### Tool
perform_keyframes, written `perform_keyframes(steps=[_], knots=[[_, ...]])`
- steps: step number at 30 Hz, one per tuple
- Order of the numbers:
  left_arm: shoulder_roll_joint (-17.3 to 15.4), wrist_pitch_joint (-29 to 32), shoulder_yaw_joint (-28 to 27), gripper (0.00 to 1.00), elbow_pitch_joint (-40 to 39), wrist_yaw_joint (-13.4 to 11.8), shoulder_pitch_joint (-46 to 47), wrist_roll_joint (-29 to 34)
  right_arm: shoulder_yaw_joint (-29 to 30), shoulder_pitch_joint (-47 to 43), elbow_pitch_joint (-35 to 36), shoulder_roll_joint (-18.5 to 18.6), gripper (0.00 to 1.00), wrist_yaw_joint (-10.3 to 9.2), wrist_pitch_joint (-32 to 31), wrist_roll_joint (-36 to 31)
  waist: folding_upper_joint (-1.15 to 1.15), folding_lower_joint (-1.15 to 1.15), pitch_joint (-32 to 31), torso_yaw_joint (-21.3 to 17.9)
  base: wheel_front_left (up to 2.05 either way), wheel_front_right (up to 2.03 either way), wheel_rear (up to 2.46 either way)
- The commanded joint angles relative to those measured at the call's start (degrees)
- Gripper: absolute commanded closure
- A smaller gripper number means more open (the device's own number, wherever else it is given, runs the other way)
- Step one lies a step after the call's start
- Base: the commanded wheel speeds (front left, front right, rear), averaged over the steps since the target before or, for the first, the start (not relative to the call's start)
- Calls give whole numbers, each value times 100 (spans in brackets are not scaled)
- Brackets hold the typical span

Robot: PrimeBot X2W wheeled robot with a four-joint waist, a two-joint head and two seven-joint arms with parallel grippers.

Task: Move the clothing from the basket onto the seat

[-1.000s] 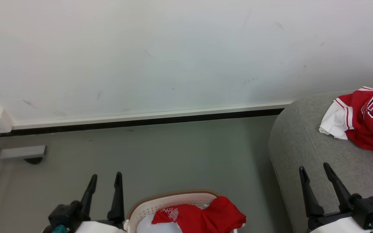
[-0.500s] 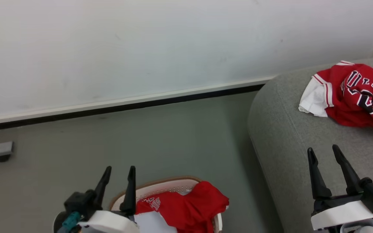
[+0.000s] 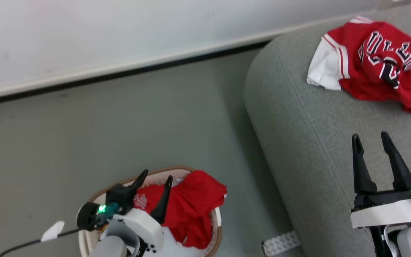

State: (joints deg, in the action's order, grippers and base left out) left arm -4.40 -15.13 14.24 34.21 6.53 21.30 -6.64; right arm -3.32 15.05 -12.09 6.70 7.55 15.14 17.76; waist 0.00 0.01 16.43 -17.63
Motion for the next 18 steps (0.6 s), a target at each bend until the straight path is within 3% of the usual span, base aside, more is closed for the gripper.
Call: perform_keyframes(steps=[1,13,18], knots=[[-63,-2,35,0,127,4,98,74,31,96,46,-32,0,-13,0,35,0,-1,352,-213,0,0,0],[-206,143,948,0,2338,94,1513,51,150,534,300,-230,0,-13,0,131,0,-1,1405,-561,0,0,0],[-431,373,1353,0,2982,94,2125,-34,98,751,419,-283,0,-13,-1,168,0,-1,1879,-712,0,0,0]])
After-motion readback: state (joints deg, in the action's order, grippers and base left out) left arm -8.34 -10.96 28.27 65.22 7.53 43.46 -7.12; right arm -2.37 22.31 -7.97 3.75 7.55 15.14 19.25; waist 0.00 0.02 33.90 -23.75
